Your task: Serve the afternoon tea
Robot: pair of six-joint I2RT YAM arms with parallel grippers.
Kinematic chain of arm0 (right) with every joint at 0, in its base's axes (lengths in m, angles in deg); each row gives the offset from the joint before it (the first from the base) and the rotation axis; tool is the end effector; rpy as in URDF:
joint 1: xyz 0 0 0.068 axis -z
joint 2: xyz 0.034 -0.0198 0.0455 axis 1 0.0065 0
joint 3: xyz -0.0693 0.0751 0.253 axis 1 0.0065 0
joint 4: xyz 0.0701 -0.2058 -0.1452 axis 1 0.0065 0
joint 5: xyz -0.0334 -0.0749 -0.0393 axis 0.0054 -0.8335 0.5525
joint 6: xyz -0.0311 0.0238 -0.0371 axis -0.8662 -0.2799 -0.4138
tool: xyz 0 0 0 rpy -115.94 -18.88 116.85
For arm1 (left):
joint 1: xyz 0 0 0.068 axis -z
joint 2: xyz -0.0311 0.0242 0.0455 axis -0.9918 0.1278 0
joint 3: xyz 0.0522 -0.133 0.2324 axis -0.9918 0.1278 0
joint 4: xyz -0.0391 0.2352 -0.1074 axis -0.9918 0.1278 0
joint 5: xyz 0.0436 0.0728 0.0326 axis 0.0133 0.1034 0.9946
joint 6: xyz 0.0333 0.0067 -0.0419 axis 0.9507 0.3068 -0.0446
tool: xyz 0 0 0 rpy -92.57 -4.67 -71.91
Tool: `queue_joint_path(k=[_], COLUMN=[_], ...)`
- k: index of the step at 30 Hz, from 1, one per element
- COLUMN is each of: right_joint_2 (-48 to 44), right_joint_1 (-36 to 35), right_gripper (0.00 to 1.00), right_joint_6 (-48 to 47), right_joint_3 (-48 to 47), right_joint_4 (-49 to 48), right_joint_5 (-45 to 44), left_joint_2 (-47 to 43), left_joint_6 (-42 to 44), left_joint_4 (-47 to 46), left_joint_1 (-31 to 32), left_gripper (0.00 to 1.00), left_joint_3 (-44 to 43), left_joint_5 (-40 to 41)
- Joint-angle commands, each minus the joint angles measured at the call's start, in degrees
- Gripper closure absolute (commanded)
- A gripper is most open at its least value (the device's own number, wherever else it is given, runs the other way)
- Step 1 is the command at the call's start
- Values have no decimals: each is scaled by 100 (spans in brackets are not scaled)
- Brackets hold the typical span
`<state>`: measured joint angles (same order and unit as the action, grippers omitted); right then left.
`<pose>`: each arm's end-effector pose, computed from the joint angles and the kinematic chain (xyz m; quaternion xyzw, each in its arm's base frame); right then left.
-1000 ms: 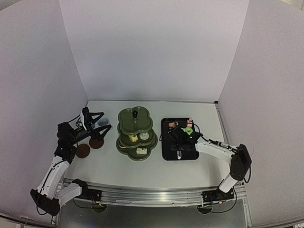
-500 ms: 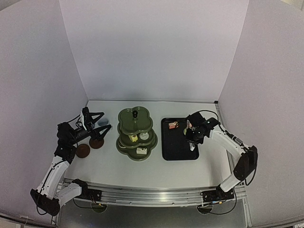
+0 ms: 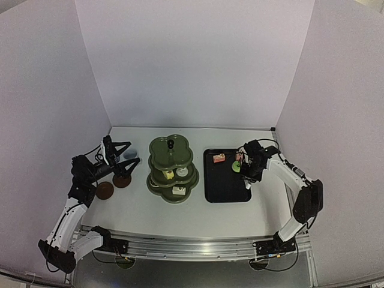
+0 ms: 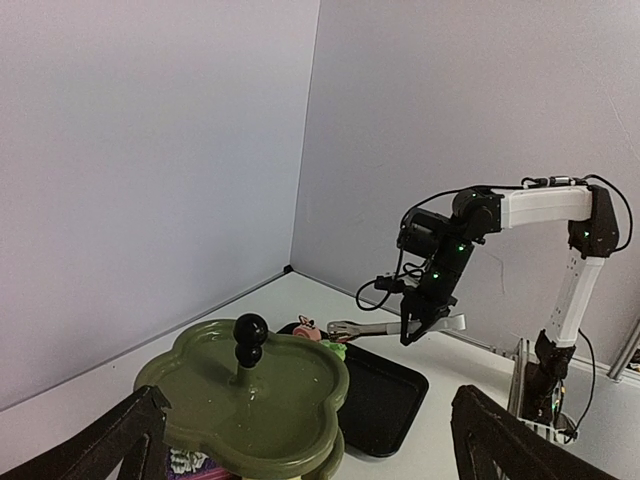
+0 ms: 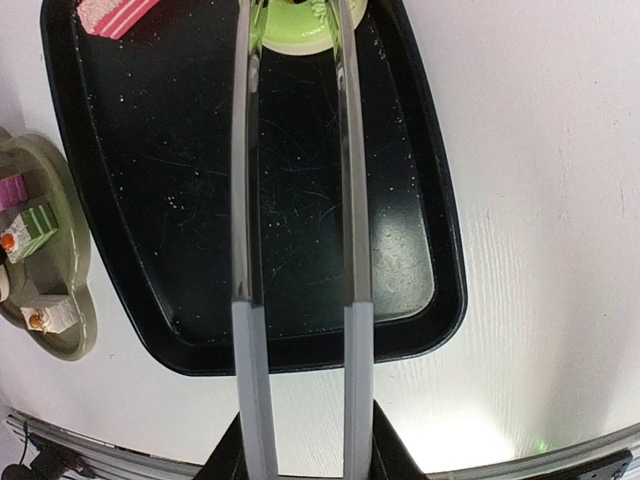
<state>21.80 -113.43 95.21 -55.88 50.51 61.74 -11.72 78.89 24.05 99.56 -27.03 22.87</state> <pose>0.3000 0.1333 0.2670 0.1119 0.9824 0.0865 0.1217 0.1795 -0.0793 0.3900 0.3048 0.5922 -0.3928 0.6342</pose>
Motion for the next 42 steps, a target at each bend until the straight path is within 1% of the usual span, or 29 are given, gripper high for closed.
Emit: queue_joint_path(k=[1, 5, 16, 23, 30, 35, 42], right_joint_2=[147, 151, 78, 106, 234, 458, 633], right_joint_1=[44, 43, 46, 46, 45, 46, 51], right_gripper=[71, 69, 69, 69, 65, 65, 65], right_joint_6=[-166, -161, -172, -178, -165, -241, -259], right_joint_3=[-24, -59, -494, -531, -361, -414, -371], right_joint_4=[71, 164, 662, 652, 501, 383, 369], right_joint_5=[89, -76, -483, -372, -203, -10, -55], left_joint_2=[-135, -144, -136, -122, -142, -145, -189], left_joint_6=[96, 110, 124, 136, 150, 150, 185], left_joint_4=[63, 74, 74, 58, 67, 54, 115], left_joint_1=[-12, -12, -12, -10, -12, -12, -12], left_gripper=[0, 0, 0, 0, 1, 0, 1], left_joint_3=[8, 11, 50, 66, 86, 92, 91], left_joint_5=[59, 71, 82, 76, 82, 85, 142])
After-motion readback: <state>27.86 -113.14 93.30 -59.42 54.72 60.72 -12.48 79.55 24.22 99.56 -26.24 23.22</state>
